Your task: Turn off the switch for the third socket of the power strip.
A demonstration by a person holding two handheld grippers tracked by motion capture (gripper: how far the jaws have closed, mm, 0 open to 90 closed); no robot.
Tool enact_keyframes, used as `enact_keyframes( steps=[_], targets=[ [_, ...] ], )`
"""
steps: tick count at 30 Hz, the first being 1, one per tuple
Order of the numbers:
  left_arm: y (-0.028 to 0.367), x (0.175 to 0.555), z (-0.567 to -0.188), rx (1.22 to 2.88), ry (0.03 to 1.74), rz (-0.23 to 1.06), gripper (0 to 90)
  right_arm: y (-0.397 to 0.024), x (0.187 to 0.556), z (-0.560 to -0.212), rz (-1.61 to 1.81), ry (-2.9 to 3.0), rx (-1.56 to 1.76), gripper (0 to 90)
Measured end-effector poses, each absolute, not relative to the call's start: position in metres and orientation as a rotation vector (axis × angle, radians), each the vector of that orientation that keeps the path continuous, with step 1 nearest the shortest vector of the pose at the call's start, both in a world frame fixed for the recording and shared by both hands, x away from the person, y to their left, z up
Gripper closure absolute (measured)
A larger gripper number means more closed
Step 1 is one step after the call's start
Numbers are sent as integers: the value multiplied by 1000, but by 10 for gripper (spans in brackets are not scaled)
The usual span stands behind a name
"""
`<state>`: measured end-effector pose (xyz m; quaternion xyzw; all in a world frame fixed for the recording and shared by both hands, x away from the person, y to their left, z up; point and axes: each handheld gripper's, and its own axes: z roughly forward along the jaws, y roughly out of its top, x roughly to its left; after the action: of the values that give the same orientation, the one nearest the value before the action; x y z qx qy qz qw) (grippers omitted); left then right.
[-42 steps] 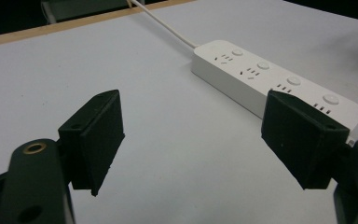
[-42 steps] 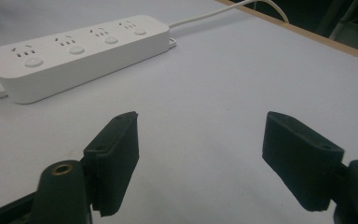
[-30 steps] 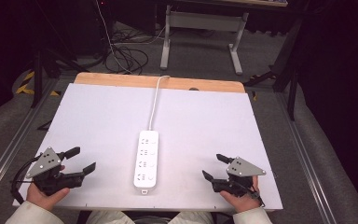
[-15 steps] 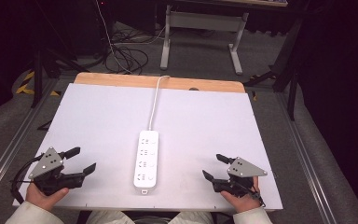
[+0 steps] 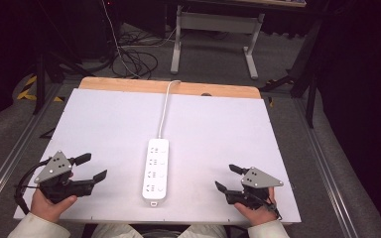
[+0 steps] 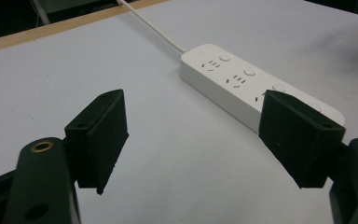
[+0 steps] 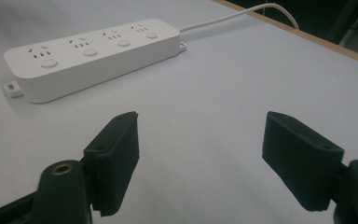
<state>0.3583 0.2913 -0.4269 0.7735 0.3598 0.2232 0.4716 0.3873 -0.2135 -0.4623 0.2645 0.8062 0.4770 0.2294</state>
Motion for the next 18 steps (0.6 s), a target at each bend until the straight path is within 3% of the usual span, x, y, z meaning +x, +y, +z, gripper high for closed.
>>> enact_keyframes(
  steps=[18],
  targets=[
    [243, 378, -413, 1964, 780, 477, 277, -213, 387, -463, 1316, 2227, 719, 279]
  ],
)
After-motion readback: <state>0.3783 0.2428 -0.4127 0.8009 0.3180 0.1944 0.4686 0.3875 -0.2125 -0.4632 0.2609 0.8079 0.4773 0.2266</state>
